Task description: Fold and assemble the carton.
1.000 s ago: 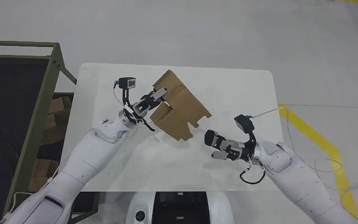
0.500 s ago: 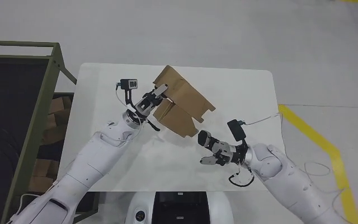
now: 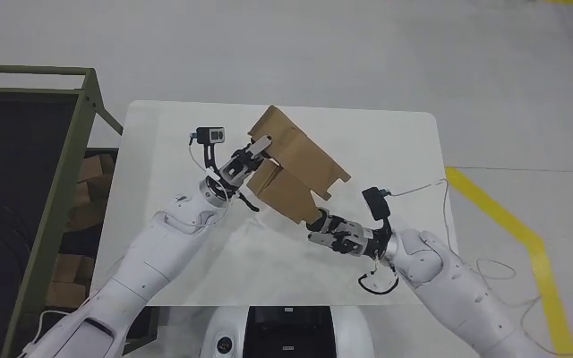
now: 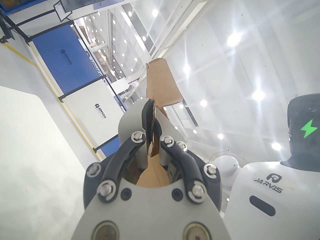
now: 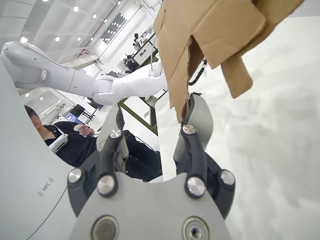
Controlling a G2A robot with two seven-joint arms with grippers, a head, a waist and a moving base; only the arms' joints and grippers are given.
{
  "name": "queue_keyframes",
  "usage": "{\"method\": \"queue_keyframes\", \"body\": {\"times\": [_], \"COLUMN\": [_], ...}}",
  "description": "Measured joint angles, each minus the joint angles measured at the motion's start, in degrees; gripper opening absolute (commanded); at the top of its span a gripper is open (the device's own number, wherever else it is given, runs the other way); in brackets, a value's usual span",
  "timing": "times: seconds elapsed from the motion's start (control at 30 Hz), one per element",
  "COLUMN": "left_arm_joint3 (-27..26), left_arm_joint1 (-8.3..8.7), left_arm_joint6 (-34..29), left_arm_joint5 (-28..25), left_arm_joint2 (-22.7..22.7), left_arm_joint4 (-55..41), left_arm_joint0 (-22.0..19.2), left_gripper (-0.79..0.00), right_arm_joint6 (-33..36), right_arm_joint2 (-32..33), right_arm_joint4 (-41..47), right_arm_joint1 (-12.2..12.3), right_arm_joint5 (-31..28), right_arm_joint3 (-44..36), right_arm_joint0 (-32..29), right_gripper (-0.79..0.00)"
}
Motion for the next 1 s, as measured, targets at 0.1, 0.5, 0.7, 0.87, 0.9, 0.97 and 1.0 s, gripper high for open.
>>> {"method": "queue_keyframes", "body": {"times": [0.1,0.5,0.7,0.87,0.9,0.97,1.0], "left_arm_joint3": [0.0,0.1,0.2,0.4,0.4,0.6,0.7], "left_arm_joint1": [-0.18,-0.91,-1.25,-1.58,-1.64,-1.75,-1.80], "left_arm_joint6": [-1.0,-4.4,-5.7,-6.8,-7.1,-7.7,-8.0], "left_arm_joint5": [-0.1,0.1,0.4,1.1,1.2,1.4,1.5], "left_arm_joint2": [-0.4,-1.7,-2.3,-2.6,-2.6,-2.8,-2.8], "left_arm_joint4": [-0.5,-2.6,-3.0,-3.4,-3.6,-3.9,-4.0], "left_arm_joint0": [0.1,0.7,1.0,1.2,1.2,1.2,1.2], "left_gripper": [-0.785,-0.785,-0.785,-0.785,-0.785,-0.785,-0.785], "right_arm_joint6": [-0.1,-0.1,0.3,-0.2,-0.4,-0.8,-1.0], "right_arm_joint2": [0.0,0.9,1.2,2.1,2.4,3.2,3.5], "right_arm_joint4": [0.4,0.9,1.2,1.3,1.3,1.3,1.3], "right_arm_joint1": [-0.2,-0.6,-0.8,-0.9,-0.8,-0.8,-0.7], "right_arm_joint5": [0.1,-0.4,-0.4,-0.7,-0.8,-1.1,-1.1], "right_arm_joint3": [0.4,0.8,0.9,0.6,0.6,0.4,0.3], "right_arm_joint0": [0.1,-0.4,-0.5,-0.8,-1.0,-1.5,-1.8], "right_gripper": [-0.468,-0.727,-0.785,-0.785,-0.785,-0.785,-0.785]}}
